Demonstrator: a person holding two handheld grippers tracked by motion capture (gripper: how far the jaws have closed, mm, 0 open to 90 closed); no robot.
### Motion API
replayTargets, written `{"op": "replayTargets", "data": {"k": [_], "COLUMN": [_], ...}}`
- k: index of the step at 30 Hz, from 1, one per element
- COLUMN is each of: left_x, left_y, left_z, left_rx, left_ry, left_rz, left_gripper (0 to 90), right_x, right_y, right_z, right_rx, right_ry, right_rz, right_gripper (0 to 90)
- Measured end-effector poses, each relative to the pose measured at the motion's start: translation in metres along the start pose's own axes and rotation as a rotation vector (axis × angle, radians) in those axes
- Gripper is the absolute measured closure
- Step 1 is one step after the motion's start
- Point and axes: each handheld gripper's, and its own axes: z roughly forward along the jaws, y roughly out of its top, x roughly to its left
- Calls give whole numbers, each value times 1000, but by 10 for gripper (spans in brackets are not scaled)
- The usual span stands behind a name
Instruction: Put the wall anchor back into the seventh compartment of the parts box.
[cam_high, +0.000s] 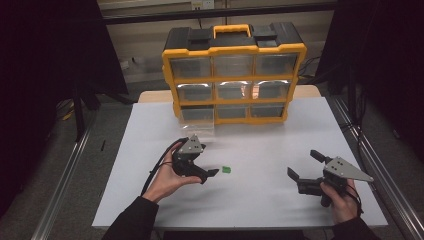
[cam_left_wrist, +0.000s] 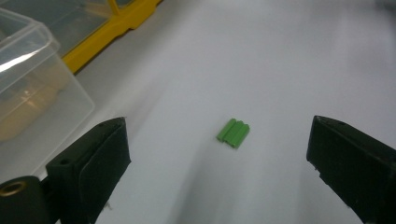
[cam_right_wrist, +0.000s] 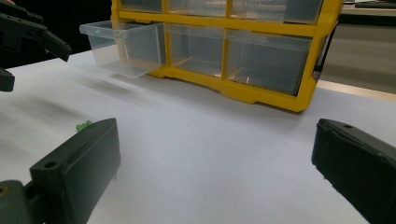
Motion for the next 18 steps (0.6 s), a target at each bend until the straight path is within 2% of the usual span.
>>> {"op": "replayTargets", "data": {"k": [4, 5, 8, 14, 18], "left_x": [-1, -1, 0, 3, 5], "left_y": [3, 4, 6, 10, 13], "left_z": [5, 7, 13, 23, 27], "left_rx": [39, 56, 117, 159, 170], "left_ry": [-34, -64, -97, -128, -138], "left_rz": [25, 37, 77, 92, 85], "left_gripper": [95, 100, 113, 158, 208], "right_x": [1, 0, 1, 0, 1], "right_y": [0, 0, 0, 0, 0], "right_z": [0, 0, 0, 0, 0], "right_rx": [2, 3, 3, 5, 3], "right_ry": [-3, 0, 0, 3, 2], "right_rz": [7, 2, 6, 0, 2], "right_gripper": [10, 10, 10, 10, 10]}}
